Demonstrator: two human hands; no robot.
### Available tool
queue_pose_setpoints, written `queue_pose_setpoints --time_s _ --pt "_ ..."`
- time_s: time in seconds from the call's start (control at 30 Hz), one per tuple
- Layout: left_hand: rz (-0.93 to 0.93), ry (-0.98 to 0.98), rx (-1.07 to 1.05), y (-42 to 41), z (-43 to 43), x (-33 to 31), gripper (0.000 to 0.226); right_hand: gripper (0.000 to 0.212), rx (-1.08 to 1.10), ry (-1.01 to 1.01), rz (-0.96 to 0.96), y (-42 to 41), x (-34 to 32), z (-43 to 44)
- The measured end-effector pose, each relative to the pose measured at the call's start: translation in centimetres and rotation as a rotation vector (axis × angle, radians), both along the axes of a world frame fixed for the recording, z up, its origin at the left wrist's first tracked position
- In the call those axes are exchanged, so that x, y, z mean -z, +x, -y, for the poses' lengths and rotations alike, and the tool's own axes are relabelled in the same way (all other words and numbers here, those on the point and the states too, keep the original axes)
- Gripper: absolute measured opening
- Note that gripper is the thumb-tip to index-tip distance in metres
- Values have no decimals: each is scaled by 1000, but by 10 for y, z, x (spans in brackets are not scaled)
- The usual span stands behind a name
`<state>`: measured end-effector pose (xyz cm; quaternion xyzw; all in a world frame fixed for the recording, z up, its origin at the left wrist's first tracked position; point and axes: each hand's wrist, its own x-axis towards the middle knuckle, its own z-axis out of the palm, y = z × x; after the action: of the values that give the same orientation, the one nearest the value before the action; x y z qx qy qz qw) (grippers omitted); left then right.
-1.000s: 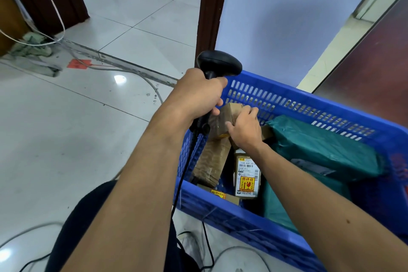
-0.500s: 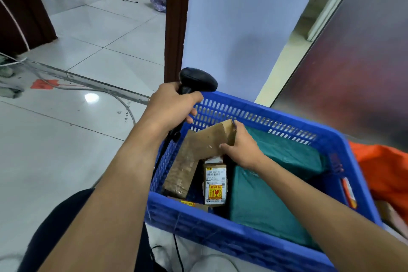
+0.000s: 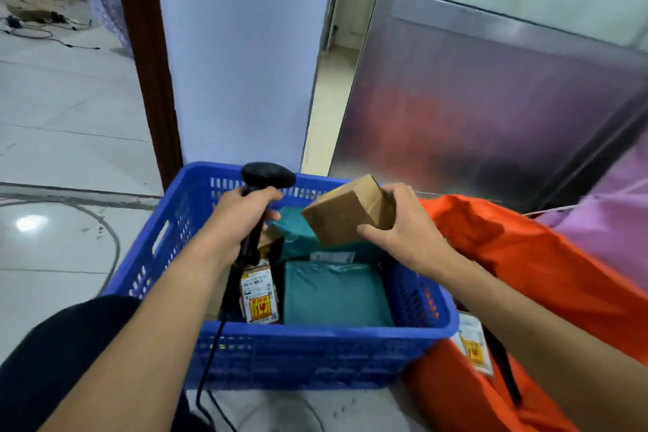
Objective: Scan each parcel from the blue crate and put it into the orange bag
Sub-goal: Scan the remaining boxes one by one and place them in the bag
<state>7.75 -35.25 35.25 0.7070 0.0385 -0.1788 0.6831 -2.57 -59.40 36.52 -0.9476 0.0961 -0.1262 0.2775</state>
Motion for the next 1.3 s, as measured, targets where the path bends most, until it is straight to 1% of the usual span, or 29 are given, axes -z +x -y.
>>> queue_pose_setpoints --time_s 0.1,0.2,0.27,0.3,0.37,0.53,0.63,0.73,0.83,0.93,1.03,1.2,1.3 --pt "-68 -64 16 -16 14 6 13 60 16 49 43 -32 -13 19" --pt "-80 -100 34 -32 20 7 12 49 87 234 93 -65 -14 33" --pt "-107 -137 74 -43 26 7 14 51 135 320 133 -82 -11 39" --pt "-123 -146 90 -50 29 6 16 56 145 312 127 -90 -9 39" --pt "-162 -163 116 -64 39 6 18 61 149 209 90 -100 -9 42" --pt "-254 -194 177 -102 52 17 16 60 104 102 123 -112 -10 46" --pt "-256 -127 256 -113 58 20 19 62 41 -151 79 -123 -2 48" --pt "-288 -146 282 -113 64 17 25 61 15 -274 17 -126 1 46" --pt "-337 -195 249 -112 67 20 27 64 -8 -259 -23 -125 7 40" --pt "-324 -176 222 -111 70 24 25 69 -43 -217 -9 -126 10 34" --pt "-326 -209 209 -110 80 23 27 75 -50 -224 22 -130 12 27" --pt "-295 -279 144 -111 99 21 45 77 -5 -154 138 -136 17 21" --pt "-293 -293 160 -110 103 20 52 78 19 -142 179 -138 19 21"
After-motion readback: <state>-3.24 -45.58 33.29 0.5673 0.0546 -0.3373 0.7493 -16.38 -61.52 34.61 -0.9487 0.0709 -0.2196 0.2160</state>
